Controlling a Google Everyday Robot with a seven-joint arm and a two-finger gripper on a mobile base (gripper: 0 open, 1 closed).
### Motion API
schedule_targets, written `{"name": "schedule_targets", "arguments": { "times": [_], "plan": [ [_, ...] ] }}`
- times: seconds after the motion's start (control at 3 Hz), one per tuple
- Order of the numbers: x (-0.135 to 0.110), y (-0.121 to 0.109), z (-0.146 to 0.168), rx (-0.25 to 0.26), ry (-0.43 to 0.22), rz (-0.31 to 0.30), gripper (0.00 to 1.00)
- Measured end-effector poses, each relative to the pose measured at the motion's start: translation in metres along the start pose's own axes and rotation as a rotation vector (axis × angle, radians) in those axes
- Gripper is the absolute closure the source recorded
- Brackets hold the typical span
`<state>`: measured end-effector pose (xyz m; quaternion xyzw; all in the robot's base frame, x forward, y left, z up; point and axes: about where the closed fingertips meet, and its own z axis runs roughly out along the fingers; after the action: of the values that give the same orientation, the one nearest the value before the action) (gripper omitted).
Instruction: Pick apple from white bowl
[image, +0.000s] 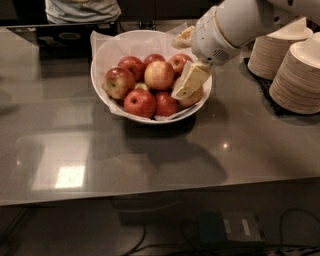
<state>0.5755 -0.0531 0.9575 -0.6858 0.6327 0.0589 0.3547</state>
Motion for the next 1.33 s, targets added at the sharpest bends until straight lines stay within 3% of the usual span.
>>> {"name": "schedule_targets", "arguments": {
  "times": [0.67, 1.33],
  "plan": [
    [-0.008, -0.014, 0.012, -0.027, -0.068, -0.018, 0.30],
    [-0.012, -0.024, 0.028, -0.086, -0.130, 0.000, 0.35]
  ]
}}
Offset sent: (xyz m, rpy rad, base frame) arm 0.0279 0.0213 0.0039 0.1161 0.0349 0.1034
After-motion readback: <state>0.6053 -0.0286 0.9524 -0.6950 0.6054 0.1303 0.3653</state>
